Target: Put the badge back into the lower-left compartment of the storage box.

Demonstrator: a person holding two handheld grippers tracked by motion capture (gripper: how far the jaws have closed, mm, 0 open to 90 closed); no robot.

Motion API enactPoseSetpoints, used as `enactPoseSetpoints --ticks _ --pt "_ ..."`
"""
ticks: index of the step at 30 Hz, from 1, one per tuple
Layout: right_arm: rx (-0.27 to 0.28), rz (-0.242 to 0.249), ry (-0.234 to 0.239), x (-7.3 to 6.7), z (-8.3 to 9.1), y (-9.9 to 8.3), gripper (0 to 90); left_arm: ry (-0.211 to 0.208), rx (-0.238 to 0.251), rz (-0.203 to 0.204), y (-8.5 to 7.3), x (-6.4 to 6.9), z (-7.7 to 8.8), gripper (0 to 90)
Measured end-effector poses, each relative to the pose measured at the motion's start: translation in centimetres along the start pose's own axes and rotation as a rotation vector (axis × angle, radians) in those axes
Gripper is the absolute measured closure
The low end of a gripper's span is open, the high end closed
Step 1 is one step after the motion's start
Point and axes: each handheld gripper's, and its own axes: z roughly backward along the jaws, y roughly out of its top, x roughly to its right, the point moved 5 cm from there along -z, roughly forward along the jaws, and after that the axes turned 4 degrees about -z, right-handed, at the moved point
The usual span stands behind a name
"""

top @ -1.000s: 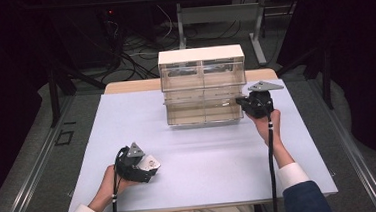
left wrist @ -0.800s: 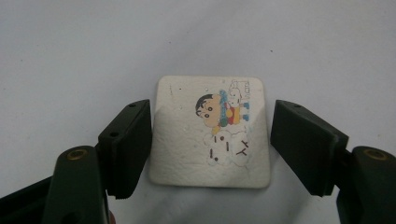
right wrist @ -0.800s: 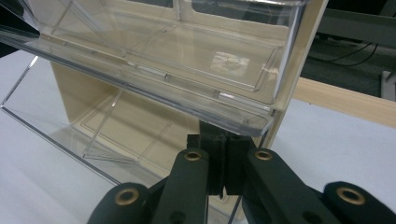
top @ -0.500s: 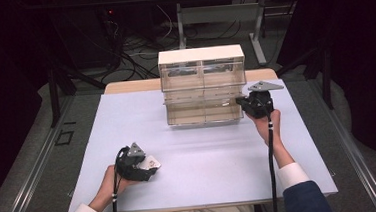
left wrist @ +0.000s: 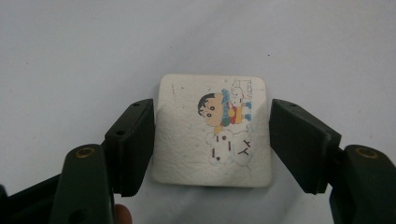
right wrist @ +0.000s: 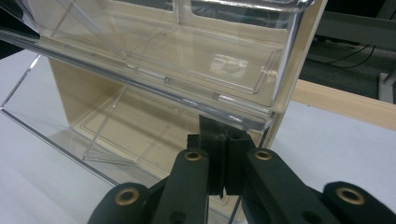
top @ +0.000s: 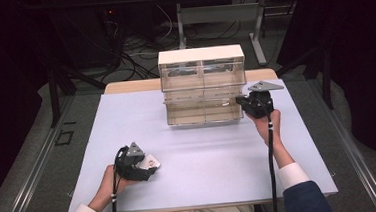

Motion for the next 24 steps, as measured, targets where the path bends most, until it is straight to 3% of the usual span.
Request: enactPoseSetpoints --ticks 24 --pt "0.002 0.001 0.003 -0.15 -0.01 0.02 90.0 0.026 0.037 -0.030 0.92 0.22 0.99 33.7"
